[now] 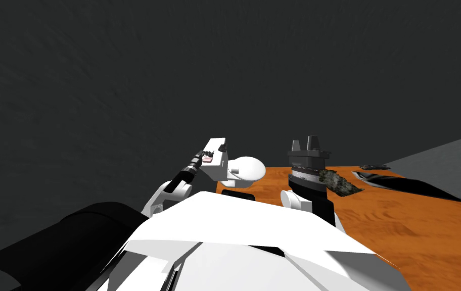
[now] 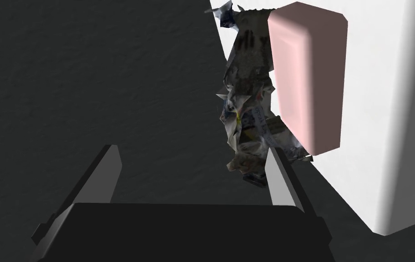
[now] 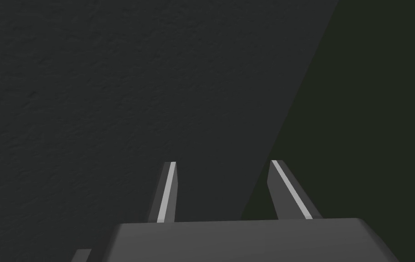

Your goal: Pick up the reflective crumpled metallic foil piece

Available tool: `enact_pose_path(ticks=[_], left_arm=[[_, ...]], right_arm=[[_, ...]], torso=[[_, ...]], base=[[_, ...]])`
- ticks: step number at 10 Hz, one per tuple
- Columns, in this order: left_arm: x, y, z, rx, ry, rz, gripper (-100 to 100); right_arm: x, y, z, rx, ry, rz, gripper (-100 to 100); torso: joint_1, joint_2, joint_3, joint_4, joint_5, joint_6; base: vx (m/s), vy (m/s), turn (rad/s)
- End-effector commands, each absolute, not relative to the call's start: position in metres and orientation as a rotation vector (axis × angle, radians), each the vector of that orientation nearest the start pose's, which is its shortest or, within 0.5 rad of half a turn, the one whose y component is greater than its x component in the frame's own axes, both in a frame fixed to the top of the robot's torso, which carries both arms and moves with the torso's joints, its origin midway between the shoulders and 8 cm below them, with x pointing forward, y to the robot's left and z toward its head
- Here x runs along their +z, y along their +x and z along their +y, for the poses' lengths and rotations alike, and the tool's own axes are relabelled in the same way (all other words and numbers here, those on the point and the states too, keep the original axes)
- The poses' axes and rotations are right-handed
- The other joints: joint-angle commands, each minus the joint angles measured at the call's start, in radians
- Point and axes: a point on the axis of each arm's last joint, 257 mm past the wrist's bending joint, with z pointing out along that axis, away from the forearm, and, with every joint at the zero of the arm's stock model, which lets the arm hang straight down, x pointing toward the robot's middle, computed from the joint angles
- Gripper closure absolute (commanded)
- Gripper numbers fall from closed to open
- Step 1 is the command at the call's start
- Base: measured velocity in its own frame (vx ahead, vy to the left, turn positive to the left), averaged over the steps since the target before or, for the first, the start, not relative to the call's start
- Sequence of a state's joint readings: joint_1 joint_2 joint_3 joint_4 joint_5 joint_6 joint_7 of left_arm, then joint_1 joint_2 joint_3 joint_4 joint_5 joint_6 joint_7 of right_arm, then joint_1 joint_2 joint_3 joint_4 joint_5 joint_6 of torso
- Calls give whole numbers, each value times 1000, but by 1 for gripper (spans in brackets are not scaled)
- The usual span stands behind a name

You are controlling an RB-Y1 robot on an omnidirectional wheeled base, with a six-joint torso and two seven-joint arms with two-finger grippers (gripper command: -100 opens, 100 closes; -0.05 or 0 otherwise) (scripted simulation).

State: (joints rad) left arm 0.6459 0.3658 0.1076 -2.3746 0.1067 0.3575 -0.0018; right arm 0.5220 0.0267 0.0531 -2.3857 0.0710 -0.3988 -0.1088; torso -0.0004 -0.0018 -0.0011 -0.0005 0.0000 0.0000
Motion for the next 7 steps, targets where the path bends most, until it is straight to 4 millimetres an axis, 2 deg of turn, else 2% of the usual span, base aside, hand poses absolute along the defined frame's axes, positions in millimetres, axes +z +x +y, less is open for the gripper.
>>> enact_pose_path(ticks=[1, 4, 5, 6, 7], left_arm=[[-176, 364, 356, -787, -1151, 1442, -100], [-187, 359, 361, -739, -1168, 1498, -100], [-183, 361, 359, -752, -1163, 1483, -100], [-184, 361, 359, -748, -1165, 1487, 0], [-185, 368, 369, -734, -1176, 1473, -100]], right_arm=[[45, 341, -260, 1395, 696, 610, 0], [45, 341, -260, 1395, 696, 610, 0], [45, 341, -260, 1395, 696, 610, 0], [45, 341, -260, 1395, 696, 610, 0], [45, 341, -260, 1395, 696, 610, 0]], torso=[[0, 0, 0, 0, 0, 0], [0, 0, 0, 0, 0, 0], [0, 0, 0, 0, 0, 0], [0, 1, 0, 0, 0, 0], [0, 1, 1, 0, 0, 0]], base=[[26, -3, -21], [26, 0, -16], [10, 0, -2], [0, 0, 0], [-26, -5, -123]])
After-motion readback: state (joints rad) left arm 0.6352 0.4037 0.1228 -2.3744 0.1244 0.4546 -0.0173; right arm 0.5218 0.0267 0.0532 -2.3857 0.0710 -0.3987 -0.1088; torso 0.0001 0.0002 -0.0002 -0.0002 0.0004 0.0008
